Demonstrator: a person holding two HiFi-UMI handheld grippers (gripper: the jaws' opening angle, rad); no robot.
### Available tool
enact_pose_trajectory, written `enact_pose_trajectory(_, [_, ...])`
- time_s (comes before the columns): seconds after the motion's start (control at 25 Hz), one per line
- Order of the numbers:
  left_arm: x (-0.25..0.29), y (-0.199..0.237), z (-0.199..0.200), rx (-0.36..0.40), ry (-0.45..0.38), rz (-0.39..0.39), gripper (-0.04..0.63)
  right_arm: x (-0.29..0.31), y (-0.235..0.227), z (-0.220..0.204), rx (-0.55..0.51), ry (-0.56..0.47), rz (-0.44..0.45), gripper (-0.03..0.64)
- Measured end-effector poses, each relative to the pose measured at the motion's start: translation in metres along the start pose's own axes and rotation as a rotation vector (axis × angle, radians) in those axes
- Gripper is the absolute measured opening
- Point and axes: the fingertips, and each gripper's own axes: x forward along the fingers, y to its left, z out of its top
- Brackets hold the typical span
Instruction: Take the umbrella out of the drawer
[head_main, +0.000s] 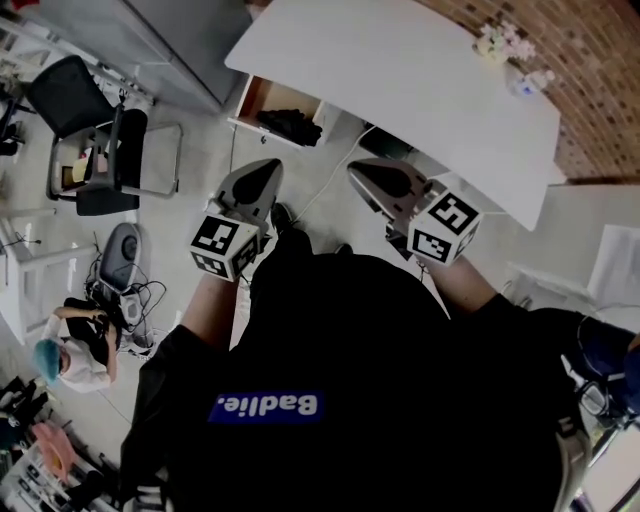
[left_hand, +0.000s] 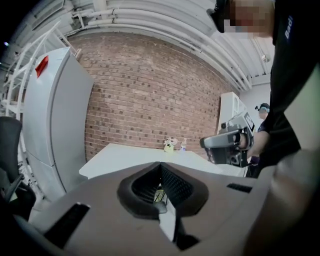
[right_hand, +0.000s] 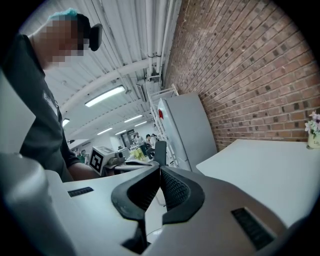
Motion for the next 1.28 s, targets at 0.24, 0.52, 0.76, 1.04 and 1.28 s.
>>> enact_pose_trajectory(0.24, [0.034, 0.067, -0.02, 0.019, 0.094, -0.073, -0.003, 0.051, -0.03, 0.006, 0.043, 0.034, -0.063, 0.031])
enact_pose_trajectory(0.52, [0.072, 0.139, -0.057, 0.063, 0.209, -0.189, 0.016, 0.114, -0.05, 0.01, 0.088, 0.038, -0.149, 0.031])
enact_pose_trajectory(0.76, [0.11, 0.171, -0.1, 0.191, 0.333, -0.285, 0.063, 0.136, -0.061, 0.011, 0.118, 0.022, -0.197, 0.031])
enact_pose_trajectory(1.04, [0.155, 0.19, -0.177, 0.386, 0.5, -0.337, 0.115, 0.128, -0.077, -0.016, 0.184, 0.038, -0.232, 0.031])
enact_pose_trajectory(1.28, [0.185, 0.208, -0.248, 0.539, 0.653, -0.356, 0.14, 0.121, -0.092, -0.039, 0.213, 0.073, -0.216, 0.031])
